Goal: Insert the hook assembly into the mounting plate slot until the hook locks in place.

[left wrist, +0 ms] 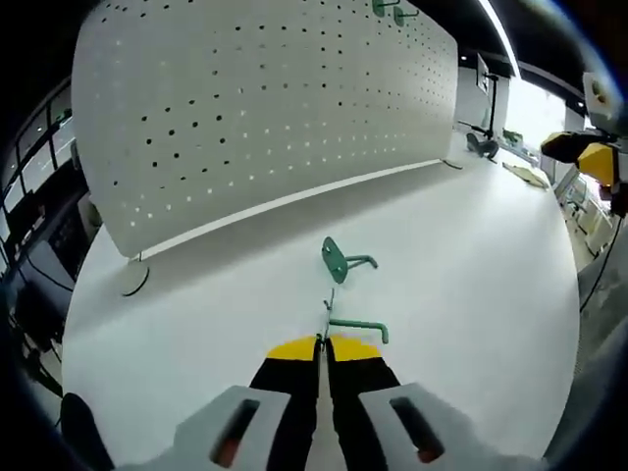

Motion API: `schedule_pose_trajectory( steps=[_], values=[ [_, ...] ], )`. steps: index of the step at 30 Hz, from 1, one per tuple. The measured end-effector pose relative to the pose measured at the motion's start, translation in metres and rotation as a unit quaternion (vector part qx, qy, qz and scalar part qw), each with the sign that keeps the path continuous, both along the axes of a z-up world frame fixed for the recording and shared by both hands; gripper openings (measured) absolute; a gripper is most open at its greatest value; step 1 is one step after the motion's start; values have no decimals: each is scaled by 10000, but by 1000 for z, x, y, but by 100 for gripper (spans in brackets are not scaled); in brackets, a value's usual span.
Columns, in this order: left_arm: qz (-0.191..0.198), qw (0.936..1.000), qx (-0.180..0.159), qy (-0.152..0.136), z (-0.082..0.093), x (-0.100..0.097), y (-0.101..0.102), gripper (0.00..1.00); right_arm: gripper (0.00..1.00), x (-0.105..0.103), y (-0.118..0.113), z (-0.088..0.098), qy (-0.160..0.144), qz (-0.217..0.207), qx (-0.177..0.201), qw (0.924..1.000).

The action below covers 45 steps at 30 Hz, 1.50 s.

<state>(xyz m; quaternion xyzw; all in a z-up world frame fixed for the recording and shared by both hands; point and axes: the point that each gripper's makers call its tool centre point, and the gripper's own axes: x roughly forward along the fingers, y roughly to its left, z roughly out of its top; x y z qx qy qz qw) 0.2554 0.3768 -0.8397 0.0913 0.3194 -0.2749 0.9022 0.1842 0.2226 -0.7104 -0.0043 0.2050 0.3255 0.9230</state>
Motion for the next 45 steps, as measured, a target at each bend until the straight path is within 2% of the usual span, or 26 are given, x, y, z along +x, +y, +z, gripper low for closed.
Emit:
schedule_pose_trajectory(
  steps=[4, 13, 14, 17, 18, 32, 35, 40, 45],
  values=[
    [-25, 10000, 41, 22, -1, -4, 2, 3, 27, -1, 3, 1, -9, 36, -8, 10000],
    [-27, 9998, -154, 76, 9, -16, 1, 2, 27, -5, 12, 2, -29, 160, 1, 9999],
    [-19, 9996, -209, 164, 8, -18, 0, 2, 27, -6, 12, 3, -32, 167, 5, 9999],
    [-20, 9997, -182, 163, 9, -20, 2, 2, 27, -8, 15, 4, -60, 206, -2, 9998],
    [-30, 9993, -284, 235, 11, -24, -1, 2, 27, -9, 16, 5, -66, 209, 9, 9998],
    [-76, 9980, -542, 301, 35, -44, -12, 2, 26, -21, 22, 10, -120, 280, 104, 9995],
    [-103, 9971, -627, 411, 39, -51, -15, 2, 26, -23, 26, 10, -129, 324, 118, 9993],
    [-194, 9967, -656, 438, 50, -62, -18, 2, 26, -28, 37, 10, -154, 458, 143, 9987],
    [-230, 9943, -893, 532, 64, -73, -20, 2, 26, -31, 48, 13, -204, 593, 209, 9978]
  ],
)
